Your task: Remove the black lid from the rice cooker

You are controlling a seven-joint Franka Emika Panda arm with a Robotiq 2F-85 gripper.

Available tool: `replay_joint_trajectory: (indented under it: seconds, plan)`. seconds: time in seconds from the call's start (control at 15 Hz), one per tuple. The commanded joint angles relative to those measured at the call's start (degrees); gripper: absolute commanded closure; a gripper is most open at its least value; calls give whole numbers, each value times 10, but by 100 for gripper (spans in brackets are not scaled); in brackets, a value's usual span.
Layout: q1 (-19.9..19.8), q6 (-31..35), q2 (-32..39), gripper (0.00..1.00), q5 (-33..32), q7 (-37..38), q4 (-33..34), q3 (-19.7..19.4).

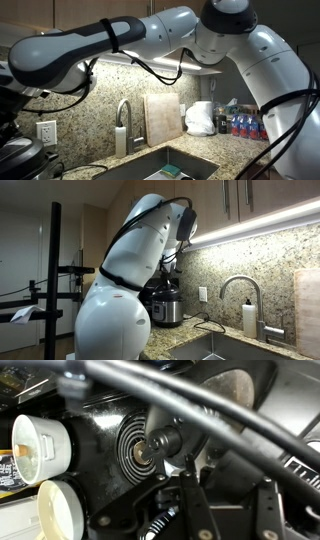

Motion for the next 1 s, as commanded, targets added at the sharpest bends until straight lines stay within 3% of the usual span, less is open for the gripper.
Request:
replay_joint_trajectory:
  seconds: [0.0, 0.47, 0.93]
  plan:
    - [-10, 25, -21, 93, 18, 3, 17, 26]
    - [-13, 46, -35, 93, 17, -3, 11, 55]
    - [-22, 46, -31, 93, 19, 3, 4, 54]
